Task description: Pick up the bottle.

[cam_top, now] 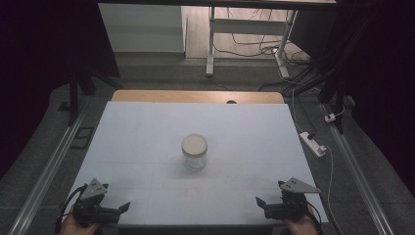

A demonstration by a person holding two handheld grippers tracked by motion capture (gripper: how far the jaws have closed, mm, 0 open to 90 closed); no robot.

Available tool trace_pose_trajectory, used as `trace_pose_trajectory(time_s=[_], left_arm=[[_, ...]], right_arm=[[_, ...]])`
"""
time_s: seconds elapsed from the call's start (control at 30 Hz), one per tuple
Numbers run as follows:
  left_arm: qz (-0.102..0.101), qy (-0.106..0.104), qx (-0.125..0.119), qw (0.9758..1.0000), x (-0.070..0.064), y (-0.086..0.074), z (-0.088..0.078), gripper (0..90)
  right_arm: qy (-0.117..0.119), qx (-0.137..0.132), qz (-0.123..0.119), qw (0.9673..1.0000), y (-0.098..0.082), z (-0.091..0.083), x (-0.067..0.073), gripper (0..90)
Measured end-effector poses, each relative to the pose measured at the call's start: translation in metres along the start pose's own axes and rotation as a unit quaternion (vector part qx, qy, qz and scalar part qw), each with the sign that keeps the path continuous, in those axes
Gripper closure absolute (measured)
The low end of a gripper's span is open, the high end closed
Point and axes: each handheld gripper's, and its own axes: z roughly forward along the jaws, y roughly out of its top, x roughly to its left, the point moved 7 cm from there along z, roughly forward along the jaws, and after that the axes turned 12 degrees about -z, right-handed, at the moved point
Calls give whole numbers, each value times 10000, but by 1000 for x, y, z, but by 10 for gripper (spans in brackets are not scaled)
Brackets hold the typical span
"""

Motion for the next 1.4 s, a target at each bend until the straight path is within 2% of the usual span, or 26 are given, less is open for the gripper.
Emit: trace_pose_trajectory(time_s=[0.17,0.47,1.0,1.1,1.2,1.4], left_arm=[[9,-32,32,10000,-1,-1,0,0],[105,-39,106,9999,-2,-1,1,0],[-34,-178,70,9998,-1,-1,0,0],[-39,-245,50,9997,-1,0,0,0],[-30,-485,120,9987,-2,1,0,0],[26,-607,62,9981,-4,5,0,0]], right_arm=[[36,6,-70,10000,1,1,1,0],[74,-23,-20,10000,1,0,1,0],[116,-29,-53,9999,1,0,2,0],[125,-37,-38,9999,1,0,2,0],[131,-28,-41,9999,1,0,2,0],[144,-28,-60,9999,1,0,2,0]])
